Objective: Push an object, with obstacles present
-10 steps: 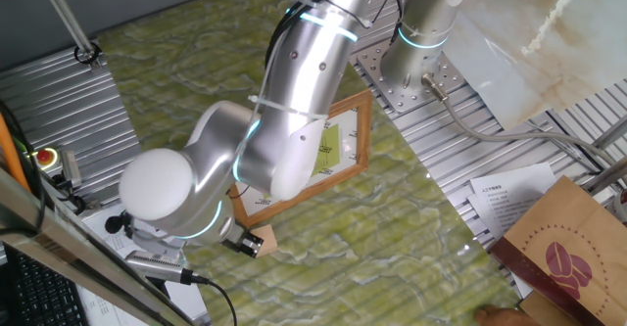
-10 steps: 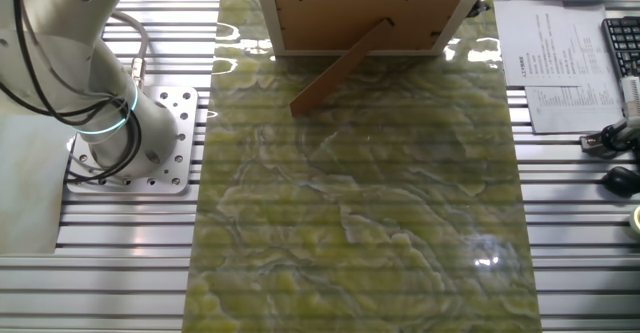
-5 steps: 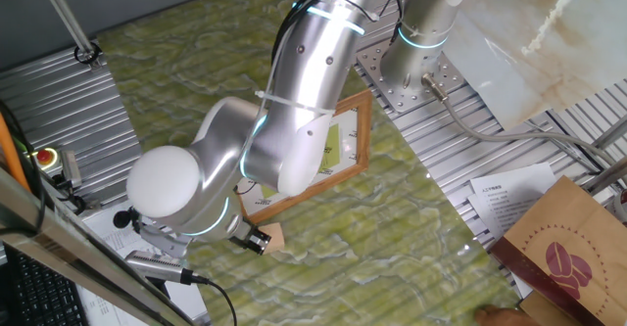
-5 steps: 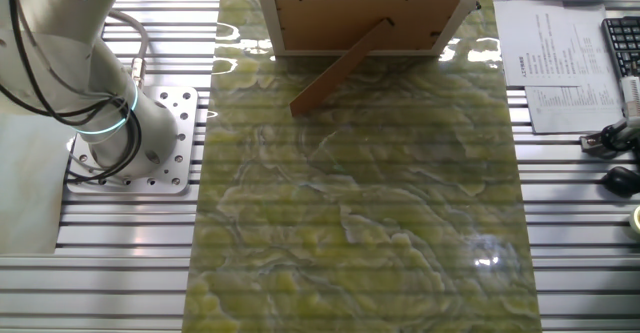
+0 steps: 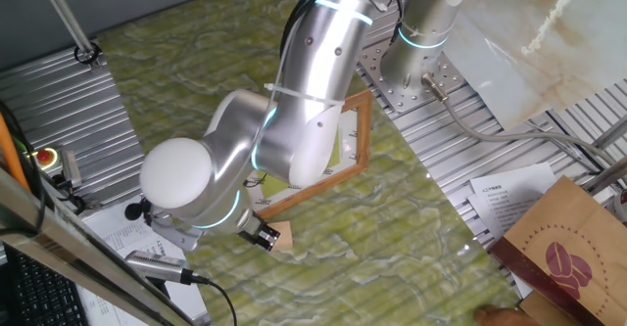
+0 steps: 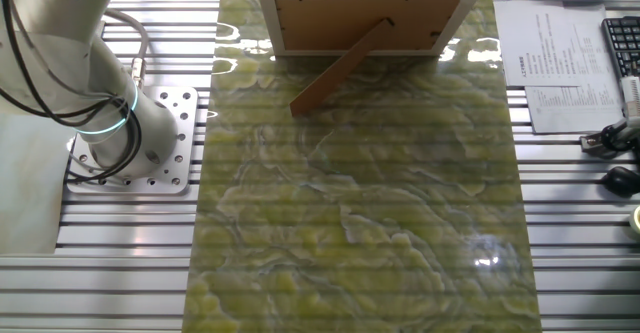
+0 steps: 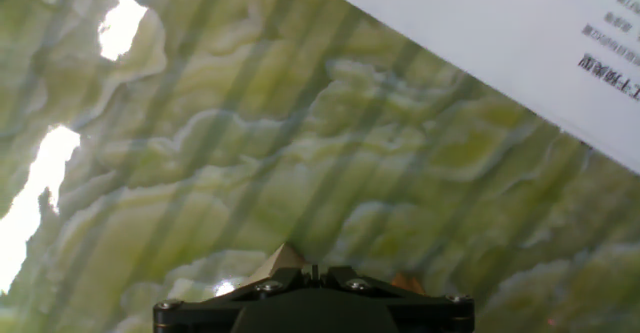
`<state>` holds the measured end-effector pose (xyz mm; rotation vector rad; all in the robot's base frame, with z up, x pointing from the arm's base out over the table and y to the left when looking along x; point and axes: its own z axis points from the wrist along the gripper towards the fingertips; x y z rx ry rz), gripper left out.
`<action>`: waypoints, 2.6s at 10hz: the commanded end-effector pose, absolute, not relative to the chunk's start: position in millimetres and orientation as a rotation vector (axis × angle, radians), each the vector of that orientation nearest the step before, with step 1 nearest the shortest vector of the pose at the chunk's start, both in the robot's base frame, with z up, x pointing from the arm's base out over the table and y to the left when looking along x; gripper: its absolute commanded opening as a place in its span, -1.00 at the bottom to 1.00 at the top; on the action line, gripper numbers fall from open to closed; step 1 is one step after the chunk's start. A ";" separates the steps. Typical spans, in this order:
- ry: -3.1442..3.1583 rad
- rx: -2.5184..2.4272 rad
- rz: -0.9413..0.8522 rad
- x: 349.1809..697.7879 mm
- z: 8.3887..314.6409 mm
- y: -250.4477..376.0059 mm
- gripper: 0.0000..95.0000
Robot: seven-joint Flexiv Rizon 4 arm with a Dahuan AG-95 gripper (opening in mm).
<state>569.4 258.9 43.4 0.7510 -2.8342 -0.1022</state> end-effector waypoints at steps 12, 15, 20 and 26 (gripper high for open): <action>-2.897 0.634 -0.135 558.4 60.3 255.4 -1.00; -2.934 0.578 -0.137 558.0 69.9 256.6 -1.00; -3.047 0.307 -0.039 572.3 99.9 266.6 -1.00; -3.116 0.216 -0.009 622.5 164.9 226.8 -1.00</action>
